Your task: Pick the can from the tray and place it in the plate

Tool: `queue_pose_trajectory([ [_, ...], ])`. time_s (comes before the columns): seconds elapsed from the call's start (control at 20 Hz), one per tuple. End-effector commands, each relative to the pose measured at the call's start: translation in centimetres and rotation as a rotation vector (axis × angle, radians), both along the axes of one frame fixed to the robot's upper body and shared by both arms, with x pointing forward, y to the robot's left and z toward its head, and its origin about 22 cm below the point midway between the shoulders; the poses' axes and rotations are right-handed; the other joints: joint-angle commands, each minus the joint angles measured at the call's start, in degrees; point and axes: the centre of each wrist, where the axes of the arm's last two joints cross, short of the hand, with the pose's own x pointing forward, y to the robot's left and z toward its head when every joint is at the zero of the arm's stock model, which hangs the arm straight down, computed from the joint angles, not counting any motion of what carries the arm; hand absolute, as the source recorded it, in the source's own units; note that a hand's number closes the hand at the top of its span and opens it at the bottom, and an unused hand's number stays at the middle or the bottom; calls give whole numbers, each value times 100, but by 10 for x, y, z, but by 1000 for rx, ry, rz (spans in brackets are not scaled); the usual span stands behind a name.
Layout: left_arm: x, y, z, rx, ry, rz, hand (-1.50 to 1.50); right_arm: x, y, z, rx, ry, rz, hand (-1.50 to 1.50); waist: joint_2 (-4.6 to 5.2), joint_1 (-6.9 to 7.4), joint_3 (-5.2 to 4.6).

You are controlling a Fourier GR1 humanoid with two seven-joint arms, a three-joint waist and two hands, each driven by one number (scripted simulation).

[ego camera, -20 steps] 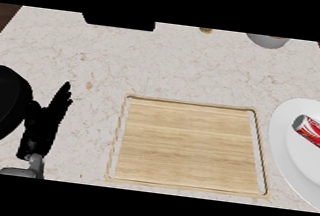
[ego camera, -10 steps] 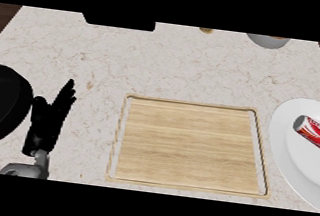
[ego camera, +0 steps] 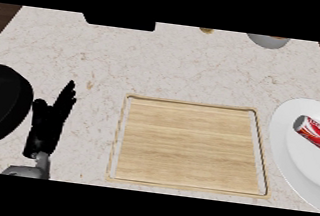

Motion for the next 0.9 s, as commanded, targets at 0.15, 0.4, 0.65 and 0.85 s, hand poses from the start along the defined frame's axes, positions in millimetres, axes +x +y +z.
queue_pose_trajectory([
  [0.15, 8, 3, 1, -6, 3, 2, 0, 2, -23, 11, -25, 36, -71, -150, 5, 10, 2],
  [0.4, -10, 10, -4, 0, -17, -2, 0, -15, -32, 3, -38, 48, -79, -150, 5, 19, 3],
  [0.65, 7, 16, -7, -7, -10, -7, 0, -38, -42, -11, -60, 60, -109, -150, 14, 20, 7],
  [0.85, 2, 2, -11, -10, -6, -10, 0, -53, -55, -5, -43, 23, -136, -150, 15, 25, 9],
])
